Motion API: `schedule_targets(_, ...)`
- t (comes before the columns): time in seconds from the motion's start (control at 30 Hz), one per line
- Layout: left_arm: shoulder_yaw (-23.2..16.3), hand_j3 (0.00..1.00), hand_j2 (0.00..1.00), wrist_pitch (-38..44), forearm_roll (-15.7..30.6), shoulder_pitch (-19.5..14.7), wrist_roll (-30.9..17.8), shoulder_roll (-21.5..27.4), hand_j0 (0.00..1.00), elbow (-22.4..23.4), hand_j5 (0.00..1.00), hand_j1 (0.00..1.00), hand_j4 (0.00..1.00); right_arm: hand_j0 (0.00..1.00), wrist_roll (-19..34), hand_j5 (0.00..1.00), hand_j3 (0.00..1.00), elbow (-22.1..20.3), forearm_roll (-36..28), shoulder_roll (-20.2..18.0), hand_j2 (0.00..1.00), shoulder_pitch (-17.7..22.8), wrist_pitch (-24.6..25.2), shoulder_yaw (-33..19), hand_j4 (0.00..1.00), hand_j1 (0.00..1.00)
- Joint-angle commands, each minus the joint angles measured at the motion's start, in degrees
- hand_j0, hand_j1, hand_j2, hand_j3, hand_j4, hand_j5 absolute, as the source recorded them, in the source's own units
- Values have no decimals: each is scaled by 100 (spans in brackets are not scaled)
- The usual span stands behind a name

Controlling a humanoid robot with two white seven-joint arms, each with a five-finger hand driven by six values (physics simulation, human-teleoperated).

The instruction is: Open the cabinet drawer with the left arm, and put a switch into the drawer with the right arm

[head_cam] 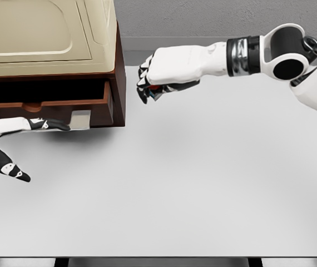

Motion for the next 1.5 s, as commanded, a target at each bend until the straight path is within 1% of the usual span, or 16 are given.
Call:
schedule_targets(0.0,-89,100,100,-52,-603,0,-75,82,100,63,100,100,100,47,-3,47,47,0,-54,20,47,0,53,32,47,47)
schedule_targets(0.07,-89,100,100,-271,-603,18,-75,117,100,63,100,100,100,47,-3,47,47,0,-142,29,47,-35,53,40,47,47)
schedule_targets(0.1,-89,100,100,-280,-612,88,-75,152,100,72,100,100,100,47,-3,47,47,0,-203,29,47,-61,53,40,47,47)
schedule_targets(0.2,-89,100,100,-438,-612,132,-75,266,100,63,100,100,100,47,-3,47,47,0,-230,213,47,-255,150,216,47,47)
schedule_targets(0.43,-89,100,100,-483,-621,273,-75,310,100,63,100,100,100,47,-3,47,47,0,-230,468,47,-431,405,322,47,47)
schedule_targets(0.67,-54,100,100,-632,-621,290,-75,363,100,72,100,100,100,47,-3,47,47,167,-230,811,47,-580,501,436,47,47)
schedule_targets(0.77,-27,100,100,-684,-621,290,-75,354,100,72,100,100,100,47,-3,47,47,228,-230,890,47,-615,519,436,47,47)
schedule_targets(0.9,25,100,100,-975,-621,282,-75,354,100,72,100,100,100,47,-3,47,47,246,-230,987,47,-624,589,445,47,47)
schedule_targets(0.93,34,100,100,-1150,-621,282,-75,354,100,72,100,100,100,47,-3,47,47,299,-221,1031,47,-624,589,445,47,47)
schedule_targets(1.07,34,100,100,-1194,-621,290,-75,354,100,72,100,100,100,47,-3,47,47,360,-230,1215,47,-712,677,515,47,47)
schedule_targets(1.1,43,100,100,-1300,-621,282,-75,345,100,72,100,100,100,47,-3,47,47,448,-230,1277,47,-712,677,515,47,47)
schedule_targets(1.27,254,100,100,-1416,-603,282,-75,319,100,72,100,100,100,47,-3,47,47,624,-230,1523,47,-800,686,550,47,47)
schedule_targets(1.3,350,100,100,-1416,-586,290,-75,328,100,72,100,100,100,47,-3,47,47,659,-230,1567,47,-835,721,585,47,47)
schedule_targets(1.33,395,100,100,-1416,-480,290,-75,328,100,72,100,100,100,47,-3,47,47,685,-230,1611,47,-861,739,638,47,47)
schedule_targets(1.47,474,100,100,-1416,-454,308,-75,319,100,72,100,100,100,47,-3,47,47,923,-221,1752,47,-870,730,656,47,47)
